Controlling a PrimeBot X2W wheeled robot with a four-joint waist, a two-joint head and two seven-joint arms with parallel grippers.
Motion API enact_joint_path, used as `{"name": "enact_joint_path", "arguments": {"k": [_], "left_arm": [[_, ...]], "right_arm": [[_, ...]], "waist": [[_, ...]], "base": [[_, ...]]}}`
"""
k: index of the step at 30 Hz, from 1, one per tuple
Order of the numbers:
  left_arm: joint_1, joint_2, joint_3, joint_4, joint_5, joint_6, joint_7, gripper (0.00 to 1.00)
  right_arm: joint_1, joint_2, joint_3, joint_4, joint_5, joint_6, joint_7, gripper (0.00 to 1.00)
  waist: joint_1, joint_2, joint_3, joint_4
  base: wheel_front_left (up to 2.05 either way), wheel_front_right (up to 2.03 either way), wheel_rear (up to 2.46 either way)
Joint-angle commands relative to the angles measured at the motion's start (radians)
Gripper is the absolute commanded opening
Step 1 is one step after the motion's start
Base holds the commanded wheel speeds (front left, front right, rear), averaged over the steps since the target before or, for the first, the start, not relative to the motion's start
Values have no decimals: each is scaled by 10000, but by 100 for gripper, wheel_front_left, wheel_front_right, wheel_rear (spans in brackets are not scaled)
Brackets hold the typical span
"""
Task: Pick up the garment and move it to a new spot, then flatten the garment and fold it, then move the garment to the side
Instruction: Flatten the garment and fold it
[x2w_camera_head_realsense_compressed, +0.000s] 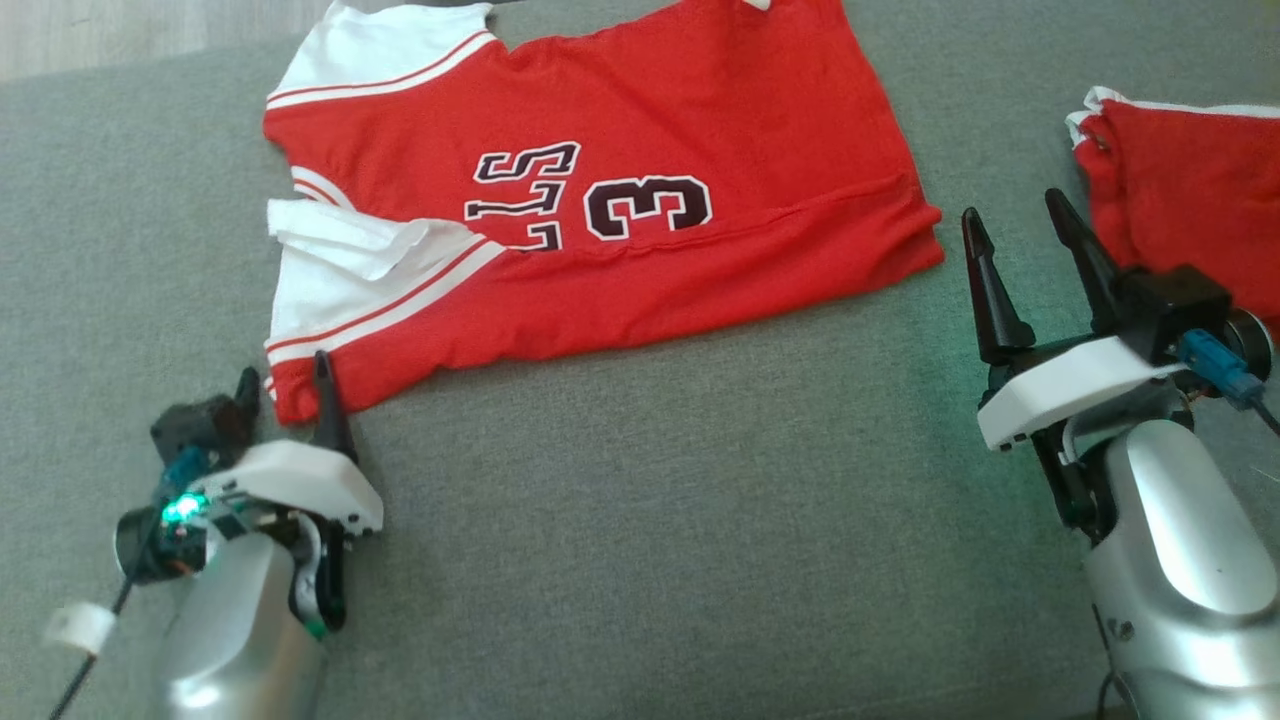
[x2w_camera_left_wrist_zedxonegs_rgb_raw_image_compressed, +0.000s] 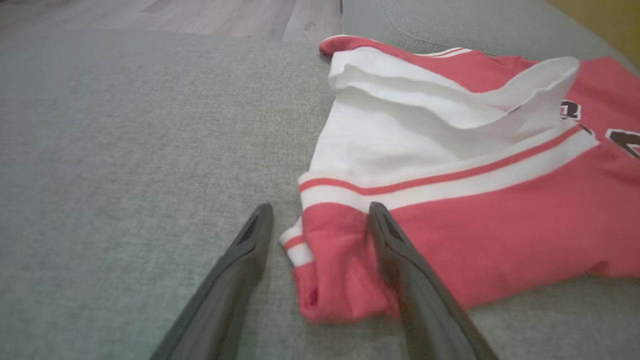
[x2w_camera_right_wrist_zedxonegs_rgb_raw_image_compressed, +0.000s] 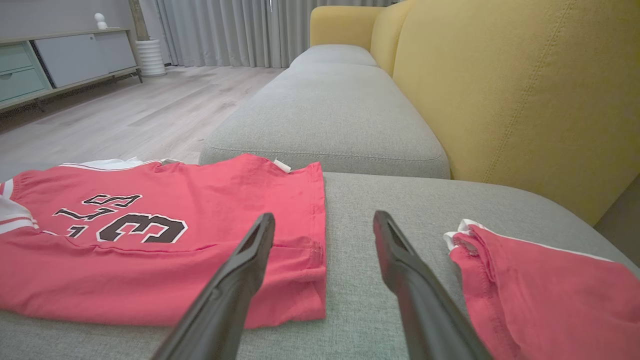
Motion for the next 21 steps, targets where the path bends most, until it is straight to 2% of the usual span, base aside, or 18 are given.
{"name": "enact_joint_path", "arguments": {"k": [1, 6, 7, 8, 9, 16, 21], "left_arm": [[-272, 292, 227, 16, 43, 1, 190, 100], [-388, 229, 49, 546, -48, -118, 812, 100], [-408, 217, 19, 610, -75, -163, 912, 83], [-426, 208, -6, 652, -97, -208, 973, 27], [-445, 207, -34, 662, -104, -251, 983, 0], [-695, 250, -33, -166, -7, -449, -364, 0], [-814, 243, -125, -1249, 259, -570, -1160, 0]], "right_arm": [[-297, 46, 204, -388, 14, 65, -25, 100], [-328, 55, 184, -469, 35, 65, 9, 100], [-343, 48, 169, -473, 37, 65, 20, 100], [-362, 39, 147, -475, 35, 65, 27, 100], [-383, 28, 116, -475, 32, 65, 32, 100], [-521, 81, -300, -50, -252, 65, 701, 100], [-854, 395, -616, 833, -277, 65, 1412, 100]], "waist": [[-1, -1, 12, -27], [-1, -1, 8, -39], [-1, -1, 0, -30], [-1, -1, -6, -18], [-1, -1, -10, -3], [-1, -1, -12, 219], [-1, -1, 42, 457]], "base": [[0, 0, 0], [0, 0, 0], [0, 0, 0], [0, 0, 0], [0, 0, 0], [0, 0, 0], [0, 0, 0]]}}
